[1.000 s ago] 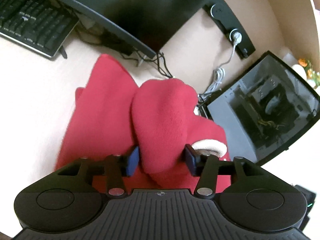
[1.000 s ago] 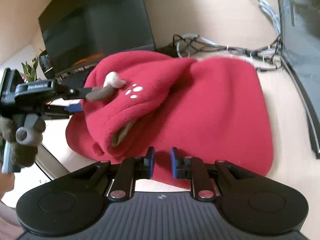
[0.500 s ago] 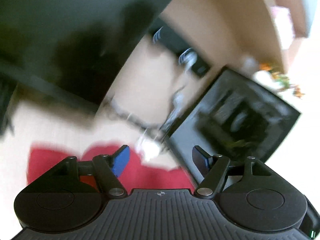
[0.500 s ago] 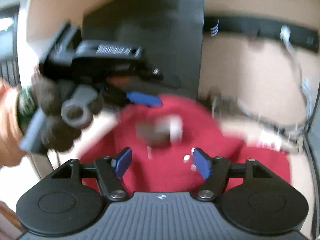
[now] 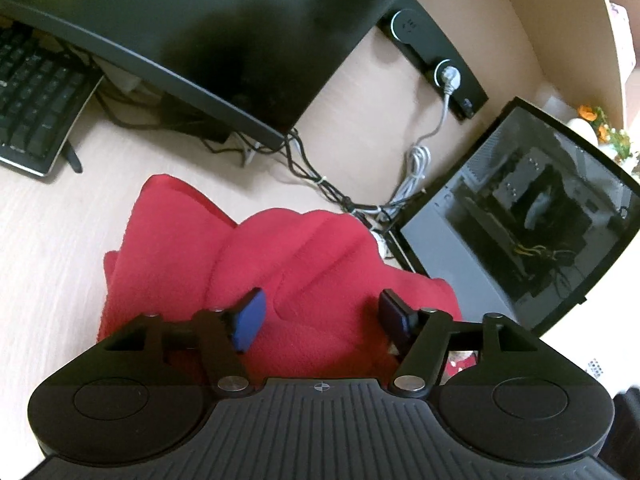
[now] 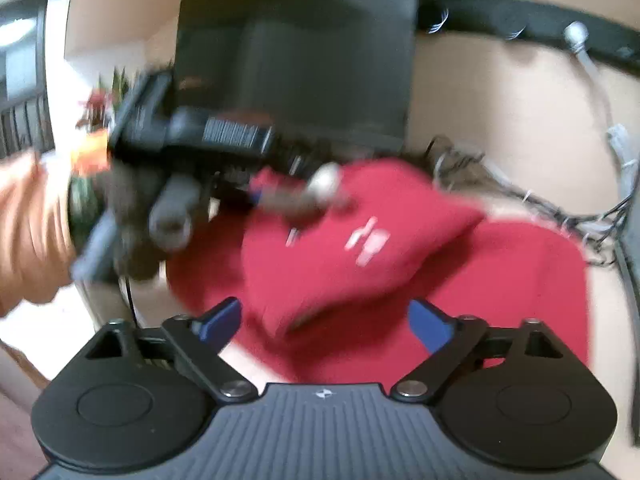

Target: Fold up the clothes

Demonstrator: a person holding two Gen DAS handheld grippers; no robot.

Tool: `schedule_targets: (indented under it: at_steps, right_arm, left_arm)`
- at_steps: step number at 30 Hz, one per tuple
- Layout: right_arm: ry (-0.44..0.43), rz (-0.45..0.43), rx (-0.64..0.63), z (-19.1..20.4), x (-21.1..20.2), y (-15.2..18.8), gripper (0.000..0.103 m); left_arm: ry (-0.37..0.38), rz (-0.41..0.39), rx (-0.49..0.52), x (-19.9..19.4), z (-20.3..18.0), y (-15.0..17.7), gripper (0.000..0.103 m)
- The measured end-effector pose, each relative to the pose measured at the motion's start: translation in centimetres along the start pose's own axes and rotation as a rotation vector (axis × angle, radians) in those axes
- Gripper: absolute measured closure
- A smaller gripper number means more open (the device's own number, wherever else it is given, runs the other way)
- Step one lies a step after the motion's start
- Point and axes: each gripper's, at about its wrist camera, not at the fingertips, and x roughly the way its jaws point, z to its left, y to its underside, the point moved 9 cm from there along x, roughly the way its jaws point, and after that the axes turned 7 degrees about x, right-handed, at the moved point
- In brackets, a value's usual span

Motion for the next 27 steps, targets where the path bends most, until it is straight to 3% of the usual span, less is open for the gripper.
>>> schedule_targets:
  at_steps: [3,6,9,12,14,17,20,22,25,26,27]
  right_arm:
    - [0.0,-0.108,0.076,-1.9,-1.8,-3.6,0.0]
    - [0.007,-0.166,0.179,-4.0,-1.3,-5.9,0.0]
    - [-0.006,-0.11,0.332,-6.7,2.8,-5.4,0.0]
    - [0.073,0.072,0.356,-7.8,7.9,-1.7,0.0]
    - [0.114,0.012,0.294,-7.1,8.1,-0.9,0.0]
    - [0.134,0.027,0.353,-6.9,8.0,-1.3,0.0]
    - [0.072,0.086,0.383,-7.2,7.6,-2.2,0.0]
    - [0.096,0.01,0.403,-8.6,5.9,-4.0,0.0]
    - [0.471,-0.097,0.275,-12.0,4.2,-6.2,0.0]
    - [0.562,-0.076,0.221,-12.7,4.5,-6.3,0.0]
    - [0.6,-0.039,0.199,-13.2,5.4,-6.0,0.0]
  left_arm:
    - [0.003,-0.006,-0.011,0.0,0.2,0.1,0.032]
    - [0.005,-0.005,-0.008,0.2,-0.2,0.0,0.023]
    - [0.008,0.007,0.001,0.4,-0.8,-0.4,0.013]
    - [0.034,-0.01,0.017,0.0,-1.7,-1.5,0.009]
    - [0.048,-0.024,0.024,-0.2,-2.0,-2.2,0.009]
    - [0.032,-0.006,0.003,0.3,-0.8,-2.5,0.009]
    - [0.025,0.017,-0.041,1.3,0.5,-1.9,0.009]
    - [0.025,0.017,-0.03,1.5,0.5,-1.8,0.009]
    - [0.032,0.019,-0.011,1.5,0.4,-1.8,0.009]
    - [0.038,0.017,-0.015,1.5,0.5,-1.8,0.009]
    - [0.044,0.013,-0.022,1.5,0.6,-1.8,0.009]
